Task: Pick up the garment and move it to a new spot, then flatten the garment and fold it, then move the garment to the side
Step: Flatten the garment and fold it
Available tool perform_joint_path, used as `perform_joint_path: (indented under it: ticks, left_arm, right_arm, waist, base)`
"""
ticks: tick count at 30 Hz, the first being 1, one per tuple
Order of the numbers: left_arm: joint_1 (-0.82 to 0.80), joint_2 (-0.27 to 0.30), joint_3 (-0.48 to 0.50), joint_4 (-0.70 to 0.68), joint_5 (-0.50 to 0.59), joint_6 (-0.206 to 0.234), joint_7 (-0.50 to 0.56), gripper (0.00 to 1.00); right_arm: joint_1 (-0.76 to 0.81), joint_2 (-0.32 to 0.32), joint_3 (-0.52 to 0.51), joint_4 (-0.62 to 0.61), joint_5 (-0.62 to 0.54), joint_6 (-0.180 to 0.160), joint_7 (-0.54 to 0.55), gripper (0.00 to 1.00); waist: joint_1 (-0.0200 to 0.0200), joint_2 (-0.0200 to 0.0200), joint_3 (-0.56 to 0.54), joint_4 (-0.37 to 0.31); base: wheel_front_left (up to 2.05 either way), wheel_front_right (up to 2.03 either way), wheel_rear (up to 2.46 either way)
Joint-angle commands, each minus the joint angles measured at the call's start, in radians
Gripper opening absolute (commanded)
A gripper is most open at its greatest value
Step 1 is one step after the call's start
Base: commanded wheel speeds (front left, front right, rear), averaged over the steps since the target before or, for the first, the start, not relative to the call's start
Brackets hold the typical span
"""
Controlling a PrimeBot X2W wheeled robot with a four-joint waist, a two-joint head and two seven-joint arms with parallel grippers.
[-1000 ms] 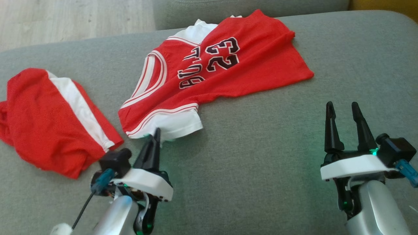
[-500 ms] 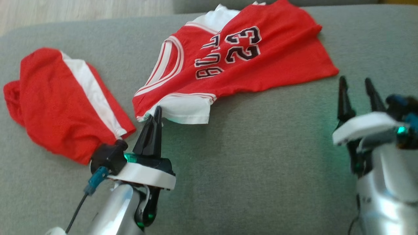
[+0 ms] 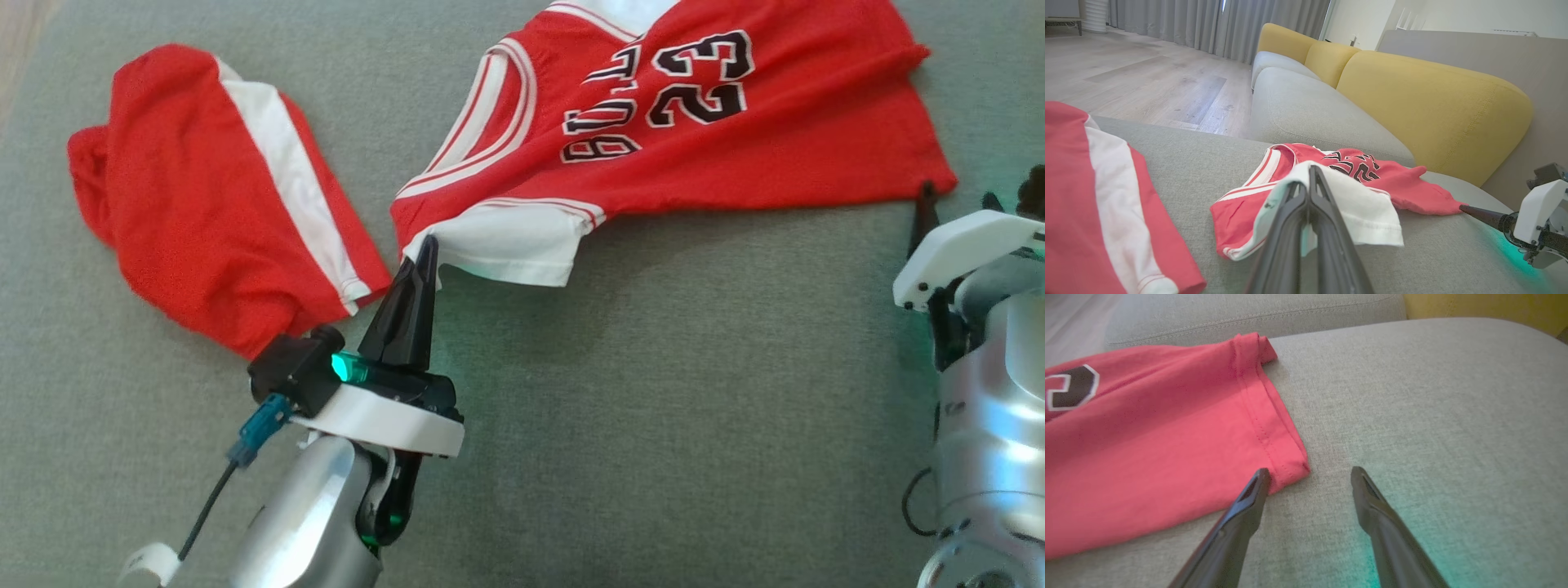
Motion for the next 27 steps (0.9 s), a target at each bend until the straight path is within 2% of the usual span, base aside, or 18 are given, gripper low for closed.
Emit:
perform_joint_path:
  ticks: [1,8,9,10,11,18,27]
  left_arm:
    - [-0.039,0.003,0.025,-0.029,0.009,-0.003,-0.010,0.00]
    - [-0.056,-0.006,0.024,-0.027,0.008,-0.011,-0.012,0.00]
    - [-0.058,-0.006,0.024,-0.025,0.008,-0.012,-0.012,0.00]
    - [-0.059,-0.007,0.026,-0.024,0.008,-0.012,-0.012,0.00]
    - [-0.061,-0.008,0.028,-0.022,0.009,-0.013,-0.012,0.00]
    - [-0.062,-0.007,0.059,-0.004,0.017,-0.008,-0.012,0.00]
    - [-0.099,0.058,0.147,0.003,0.027,0.016,-0.012,0.00]
  right_arm:
    - [-0.048,-0.002,0.002,-0.017,-0.026,-0.001,-0.001,1.00]
    - [-0.111,-0.002,-0.105,0.059,-0.144,-0.001,0.023,1.00]
    - [-0.116,-0.002,-0.116,0.069,-0.160,-0.001,0.029,0.81]
    - [-0.121,-0.002,-0.125,0.079,-0.173,-0.001,0.033,0.27]
    - [-0.126,-0.002,-0.132,0.091,-0.182,-0.001,0.035,0.00]
    - [-0.166,-0.002,-0.130,0.165,-0.194,-0.001,0.000,0.00]
    - [-0.310,-0.002,0.048,0.343,-0.011,-0.001,-0.202,0.00]
  waist:
    - [-0.0002,0.0000,0.009,0.011]
    - [-0.0002,0.0000,0.031,0.027]
    - [-0.0002,0.0000,0.033,0.028]
    - [-0.0002,0.0000,0.034,0.029]
    - [-0.0002,0.0000,0.033,0.028]
    - [-0.0002,0.0000,0.003,0.002]
    - [-0.0002,0.0000,-0.132,-0.102]
  base:
    - [0.00,0.00,0.00]
    - [0.00,0.00,0.00]
    - [0.00,0.00,0.00]
    - [0.00,0.00,0.00]
    - [0.00,0.00,0.00]
    - [0.00,0.00,0.00]
    - [0.00,0.00,0.00]
